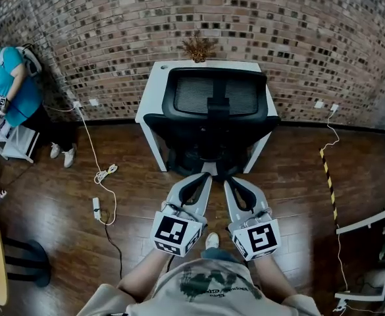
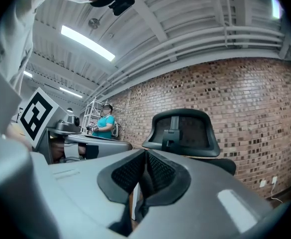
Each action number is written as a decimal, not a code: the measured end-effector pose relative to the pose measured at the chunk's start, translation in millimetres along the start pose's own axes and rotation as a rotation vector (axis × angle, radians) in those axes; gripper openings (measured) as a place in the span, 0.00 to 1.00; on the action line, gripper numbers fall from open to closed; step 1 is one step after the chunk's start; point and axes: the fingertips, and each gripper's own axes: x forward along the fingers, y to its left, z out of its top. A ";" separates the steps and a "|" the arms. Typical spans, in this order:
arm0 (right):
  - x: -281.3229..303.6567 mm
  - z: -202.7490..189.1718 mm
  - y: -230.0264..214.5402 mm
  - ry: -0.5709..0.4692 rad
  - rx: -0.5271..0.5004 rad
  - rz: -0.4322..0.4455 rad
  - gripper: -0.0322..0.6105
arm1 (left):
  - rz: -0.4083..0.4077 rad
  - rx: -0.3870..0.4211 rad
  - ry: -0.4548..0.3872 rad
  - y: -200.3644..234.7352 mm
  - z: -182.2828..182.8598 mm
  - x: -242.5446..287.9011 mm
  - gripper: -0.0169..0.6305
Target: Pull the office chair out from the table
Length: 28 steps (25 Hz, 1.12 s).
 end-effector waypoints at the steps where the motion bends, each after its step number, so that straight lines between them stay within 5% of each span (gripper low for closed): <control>1: 5.8 0.9 -7.4 -0.003 -0.002 0.004 0.05 | 0.002 0.005 -0.004 3.7 2.5 7.8 0.05; 9: 44.9 0.6 -62.2 -0.033 -0.095 0.081 0.09 | 0.024 0.148 0.046 57.1 7.8 52.9 0.06; 16: 61.1 -5.3 -99.8 -0.010 -0.220 0.127 0.26 | 0.105 0.267 0.082 117.5 13.2 63.8 0.19; 28: 77.0 -28.5 -172.3 0.120 -0.399 0.160 0.43 | 0.091 0.440 0.279 188.2 -14.3 75.9 0.43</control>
